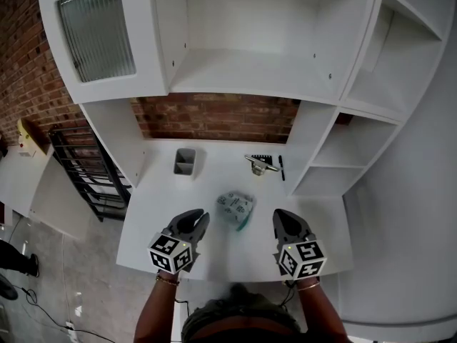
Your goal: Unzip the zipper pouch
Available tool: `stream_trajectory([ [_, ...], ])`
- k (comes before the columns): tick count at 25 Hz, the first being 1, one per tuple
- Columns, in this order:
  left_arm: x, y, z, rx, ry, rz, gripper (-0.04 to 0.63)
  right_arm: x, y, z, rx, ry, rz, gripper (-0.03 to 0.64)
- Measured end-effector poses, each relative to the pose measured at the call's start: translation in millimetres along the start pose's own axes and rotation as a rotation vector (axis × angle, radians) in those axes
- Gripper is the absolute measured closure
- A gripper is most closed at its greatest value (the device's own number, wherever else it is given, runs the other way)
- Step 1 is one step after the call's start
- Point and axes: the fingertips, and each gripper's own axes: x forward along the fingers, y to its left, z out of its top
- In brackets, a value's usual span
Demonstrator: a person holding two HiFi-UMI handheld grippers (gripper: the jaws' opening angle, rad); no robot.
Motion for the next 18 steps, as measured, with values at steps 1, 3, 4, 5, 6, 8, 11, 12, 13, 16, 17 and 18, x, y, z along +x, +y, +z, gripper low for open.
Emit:
stream_trajectory([
  [1,-3.8,-0.2,3.1,0.005,-0.012,0.014,0.539,2.5,0.7,2.7,-0.001,-0.005,0.002,0.614],
  [3,-9.4,-1.0,7.5,0.021,-0.023,0.035,0.562,6.8,1.5,8.7,0.003,-0.019,0.007,0.614],
  [4,-11.8,-1.3,9.3,0.027,-0.027,0.043,0.569,8.7,2.0,11.1,0.007,-0.024,0.010,0.614],
  [5,-14.4,-1.3,11.1,0.030,-0.033,0.050,0.575,10.4,2.7,12.8,0.012,-0.028,0.012,0.614],
  [6,-17.1,-1.0,12.8,0.029,-0.038,0.057,0.586,11.6,3.7,13.7,0.018,-0.030,0.015,0.614],
  [8,-22.6,-0.4,16.1,0.030,-0.046,0.069,0.592,13.2,5.7,13.9,0.027,-0.032,0.019,0.615],
  [11,-28.4,0.0,20.3,0.056,-0.040,0.088,0.592,15.5,8.2,12.8,0.031,-0.030,0.021,0.614],
  [12,-30.0,0.3,21.8,0.062,-0.041,0.095,0.592,16.2,8.9,12.3,0.031,-0.029,0.022,0.615],
  [13,-31.8,0.8,23.3,0.065,-0.044,0.103,0.592,16.9,9.7,11.8,0.031,-0.028,0.023,0.615],
  [16,-37.0,3.8,25.6,0.071,-0.052,0.130,0.592,18.9,12.0,11.4,0.034,-0.031,0.031,0.615],
  [17,-38.7,5.2,25.5,0.070,-0.054,0.140,0.592,19.1,12.5,11.3,0.040,-0.035,0.035,0.615],
  [18,-40.6,7.1,25.1,0.065,-0.058,0.151,0.592,19.3,12.7,10.9,0.044,-0.038,0.038,0.615],
])
